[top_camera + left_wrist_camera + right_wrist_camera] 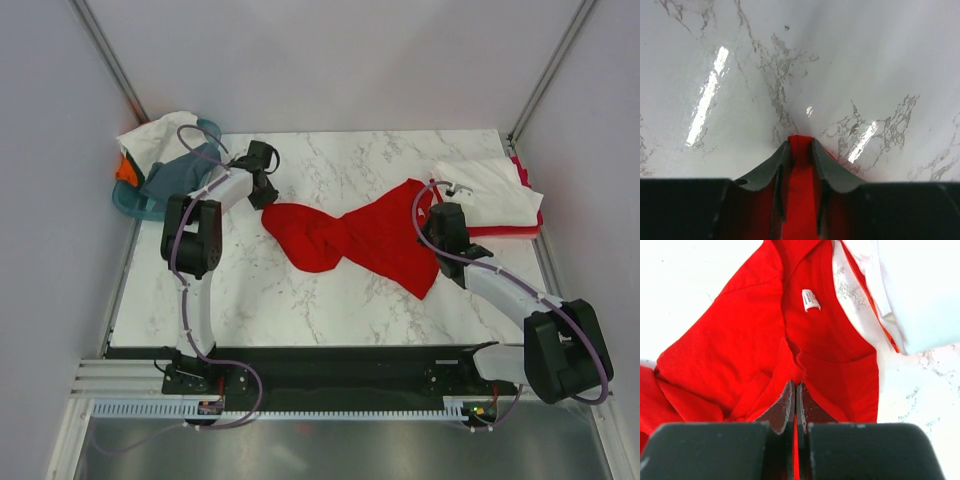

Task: Fold and stack the t-shirts
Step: Flatten the tshirt out

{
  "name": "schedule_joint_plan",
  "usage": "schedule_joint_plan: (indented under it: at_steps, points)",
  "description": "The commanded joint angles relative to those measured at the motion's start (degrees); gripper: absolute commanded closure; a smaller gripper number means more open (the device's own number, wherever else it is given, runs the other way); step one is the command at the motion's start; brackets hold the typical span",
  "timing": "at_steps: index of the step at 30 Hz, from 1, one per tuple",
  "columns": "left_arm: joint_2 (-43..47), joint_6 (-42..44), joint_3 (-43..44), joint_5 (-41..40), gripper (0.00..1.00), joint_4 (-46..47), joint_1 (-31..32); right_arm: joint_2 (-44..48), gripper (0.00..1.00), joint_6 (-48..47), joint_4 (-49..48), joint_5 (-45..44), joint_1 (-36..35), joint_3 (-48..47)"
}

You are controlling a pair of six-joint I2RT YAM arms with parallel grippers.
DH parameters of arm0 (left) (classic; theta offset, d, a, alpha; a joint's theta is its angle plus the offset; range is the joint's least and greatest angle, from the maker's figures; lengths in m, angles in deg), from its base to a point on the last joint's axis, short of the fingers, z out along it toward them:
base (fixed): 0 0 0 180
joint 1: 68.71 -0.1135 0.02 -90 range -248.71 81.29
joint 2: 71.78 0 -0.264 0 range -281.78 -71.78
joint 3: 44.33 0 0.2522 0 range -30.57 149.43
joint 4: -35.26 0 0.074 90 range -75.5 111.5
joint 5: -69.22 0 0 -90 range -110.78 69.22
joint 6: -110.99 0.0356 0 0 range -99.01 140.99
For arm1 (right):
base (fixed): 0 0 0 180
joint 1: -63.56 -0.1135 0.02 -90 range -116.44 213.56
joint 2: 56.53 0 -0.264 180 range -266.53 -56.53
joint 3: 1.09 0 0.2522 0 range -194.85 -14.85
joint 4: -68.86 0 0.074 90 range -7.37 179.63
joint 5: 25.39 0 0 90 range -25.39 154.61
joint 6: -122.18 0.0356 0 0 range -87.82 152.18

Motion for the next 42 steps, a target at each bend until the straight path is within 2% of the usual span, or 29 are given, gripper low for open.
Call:
schedule_joint_plan:
  at_steps: [1,4,10,15,23,28,32,37,42]
  points:
    - [-0.7,1.6,0.6,-0.3,0.73,-0.3,0.2,2.0,1.0,0.8,-1.5,-1.6,0.0,0.1]
    - [-0.3,1.6,0.2,-1.8,0.98,-0.3,0.2,2.7,1.0,0.8,-1.2,-1.5,0.0,-0.1]
    - [5.4,3.1,0.4,-6.6,0.98,-0.6,0.1,1.9,1.0,1.6,2.6,-1.6,0.8,-5.3]
    - [12.7,4.1,0.3,-9.0,0.98,-0.8,0.1,-0.2,1.0,1.4,11.3,1.8,4.3,-19.6]
    - [32.8,5.9,-2.0,-12.2,0.98,-3.3,0.0,5.1,1.0,-0.5,20.7,5.9,6.2,-41.1]
    - [47.5,7.6,-3.7,-13.2,0.98,-4.5,0.0,12.7,1.0,-0.8,23.4,7.8,6.1,-47.0]
    - [60.4,8.5,-5.3,-11.1,0.98,-4.5,0.1,21.4,1.0,-2.4,23.2,12.3,6.1,-50.9]
    - [75.5,7.1,-8.1,-9.3,0.98,-4.6,0.0,27.1,1.0,-3.8,23.4,13.5,6.1,-56.6]
    - [80.7,5.4,-10.3,-7.2,0.98,-4.9,0.0,26.0,1.0,-3.7,26.0,14.4,6.1,-65.5]
